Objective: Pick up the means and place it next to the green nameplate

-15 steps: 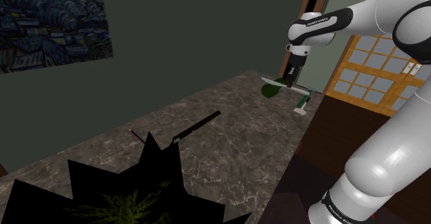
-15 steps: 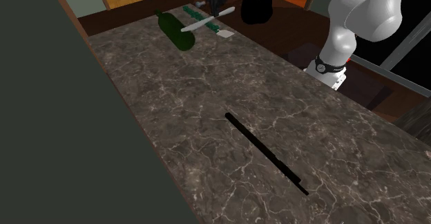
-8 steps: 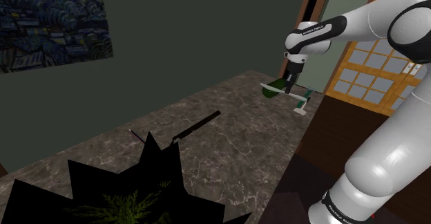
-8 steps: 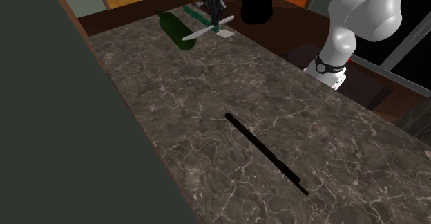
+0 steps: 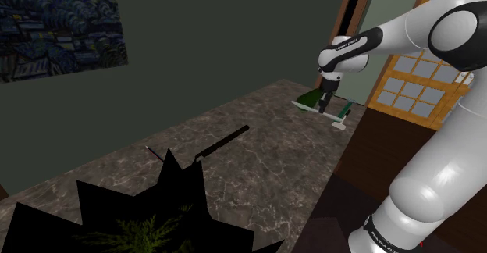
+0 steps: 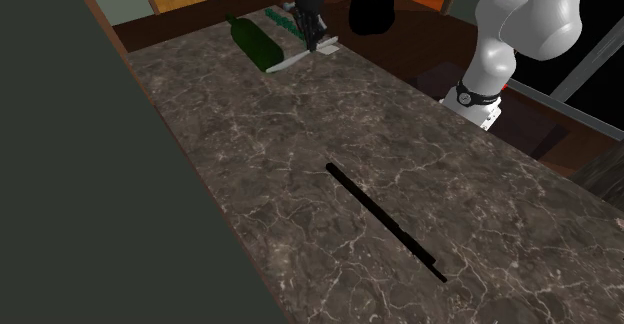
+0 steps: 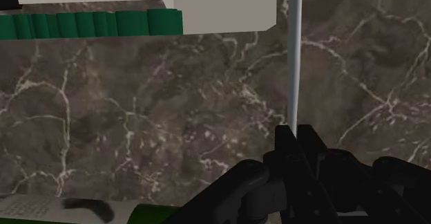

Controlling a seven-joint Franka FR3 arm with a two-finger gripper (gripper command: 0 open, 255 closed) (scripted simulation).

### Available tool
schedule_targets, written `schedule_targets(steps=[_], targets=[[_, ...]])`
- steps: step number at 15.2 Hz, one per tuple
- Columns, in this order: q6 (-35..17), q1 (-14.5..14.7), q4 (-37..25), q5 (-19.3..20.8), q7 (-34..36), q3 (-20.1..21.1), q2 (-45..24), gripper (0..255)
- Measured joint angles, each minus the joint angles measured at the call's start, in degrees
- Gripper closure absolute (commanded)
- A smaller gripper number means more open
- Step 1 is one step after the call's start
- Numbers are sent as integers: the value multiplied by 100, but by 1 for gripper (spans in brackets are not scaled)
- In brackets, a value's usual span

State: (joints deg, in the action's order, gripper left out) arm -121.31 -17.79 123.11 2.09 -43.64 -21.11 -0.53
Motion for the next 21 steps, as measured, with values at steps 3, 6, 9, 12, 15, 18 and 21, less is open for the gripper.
schedule_targets(steps=[3, 6, 9, 12, 15, 18, 21], targets=[[-211, -11, 98, -46, -40, -9, -120, 255], [-339, -9, 178, -66, -43, -5, -171, 255], [-356, -11, 181, -71, -49, -6, -184, 255], [-357, -11, 180, -73, -49, -6, -186, 0], [-358, -11, 180, -73, -49, -6, -186, 0], [-283, -7, 142, -56, -35, -4, -145, 0], [175, 18, -104, 29, 43, 15, 86, 0]])
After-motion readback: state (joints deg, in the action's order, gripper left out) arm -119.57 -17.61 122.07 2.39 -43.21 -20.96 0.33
